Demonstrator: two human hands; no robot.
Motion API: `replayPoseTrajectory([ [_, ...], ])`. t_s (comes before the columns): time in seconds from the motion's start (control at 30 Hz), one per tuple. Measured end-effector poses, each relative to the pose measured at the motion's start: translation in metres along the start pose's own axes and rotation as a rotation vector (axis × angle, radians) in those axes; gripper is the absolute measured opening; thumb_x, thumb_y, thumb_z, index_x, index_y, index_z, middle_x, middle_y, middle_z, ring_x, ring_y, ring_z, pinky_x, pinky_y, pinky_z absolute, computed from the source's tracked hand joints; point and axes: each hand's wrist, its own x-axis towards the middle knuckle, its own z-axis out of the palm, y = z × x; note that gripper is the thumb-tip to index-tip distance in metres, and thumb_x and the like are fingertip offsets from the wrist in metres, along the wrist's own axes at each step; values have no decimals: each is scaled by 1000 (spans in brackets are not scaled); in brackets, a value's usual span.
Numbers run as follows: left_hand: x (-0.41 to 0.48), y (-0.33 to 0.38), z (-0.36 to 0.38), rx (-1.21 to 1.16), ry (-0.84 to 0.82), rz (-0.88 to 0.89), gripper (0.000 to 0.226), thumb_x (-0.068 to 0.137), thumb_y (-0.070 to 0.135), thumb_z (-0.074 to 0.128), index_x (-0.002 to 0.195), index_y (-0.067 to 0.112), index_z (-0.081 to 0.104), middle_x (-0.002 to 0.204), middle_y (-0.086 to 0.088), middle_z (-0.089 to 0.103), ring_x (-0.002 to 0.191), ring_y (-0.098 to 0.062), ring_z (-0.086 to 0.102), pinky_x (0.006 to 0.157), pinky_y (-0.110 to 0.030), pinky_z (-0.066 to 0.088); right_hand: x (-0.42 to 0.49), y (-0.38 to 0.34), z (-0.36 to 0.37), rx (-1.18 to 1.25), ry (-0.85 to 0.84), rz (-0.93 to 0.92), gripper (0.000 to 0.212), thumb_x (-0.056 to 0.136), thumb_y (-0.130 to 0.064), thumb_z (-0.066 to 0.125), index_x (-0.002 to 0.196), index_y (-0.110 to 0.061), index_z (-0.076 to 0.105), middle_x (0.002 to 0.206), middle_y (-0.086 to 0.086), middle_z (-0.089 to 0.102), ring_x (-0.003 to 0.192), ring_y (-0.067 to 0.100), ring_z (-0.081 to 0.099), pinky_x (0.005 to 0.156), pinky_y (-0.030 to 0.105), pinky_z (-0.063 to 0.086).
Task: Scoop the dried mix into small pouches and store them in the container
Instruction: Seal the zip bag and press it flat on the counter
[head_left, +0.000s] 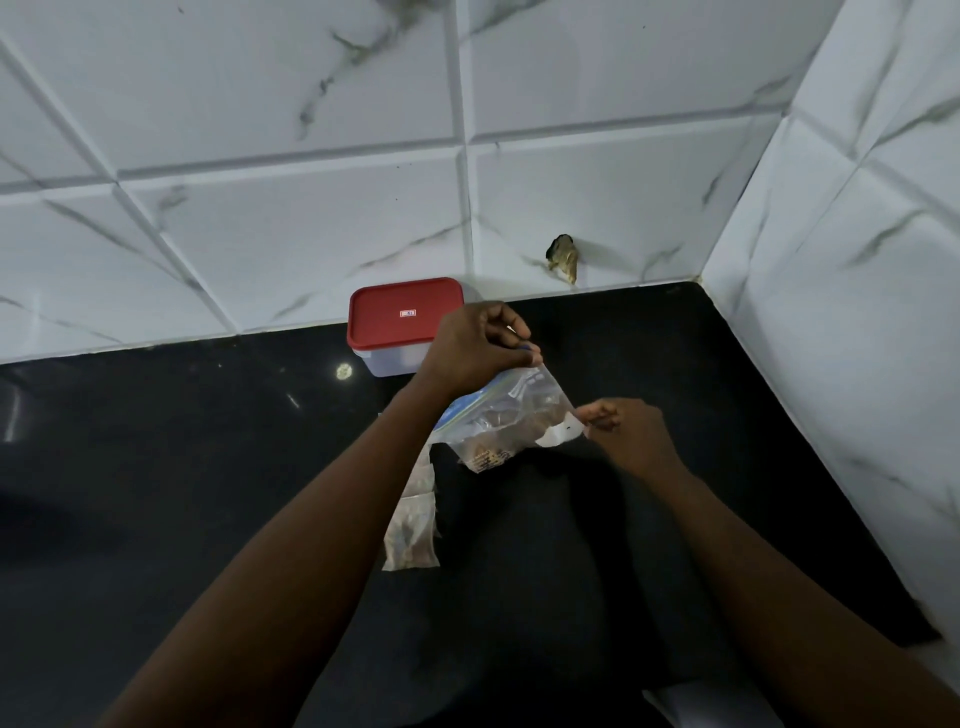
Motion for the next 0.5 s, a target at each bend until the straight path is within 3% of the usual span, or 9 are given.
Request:
replayPoseTrajectory([
  [0.13,-1,-5,-2,-67,18,-1,25,78,11,89,94,8,70,85,-3,80,84,-10,78,85,-27,61,-3,4,4,56,51,11,19,87,-6,76,101,-18,77,95,-11,73,78,-12,60,68,-3,44],
  [0.3,-2,-10,-4,-156,23,-13,24,79,5,87,86,12,64,87,-11,79,91,-18,79,92,-43,61,0,3,1,127,33,69,17,86,-12,79,91,-27,73,84,-18,67,79,-9,62,67,6,46],
  [0.4,-4,-10,0,-189,22,-25,22,80,4,85,88,5,65,89,-12,80,91,-17,79,90,-39,61,5,4,-4,114,-23,88,18,86,-11,79,91,-28,73,84,-16,69,83,-6,64,75,10,49],
  [0.5,-4,-8,6,-197,21,-50,28,78,7,87,95,-2,67,85,-8,80,87,-13,78,85,-26,61,5,-4,-6,78,-69,60,25,84,-7,77,95,-29,71,90,-13,69,90,0,65,67,9,46],
])
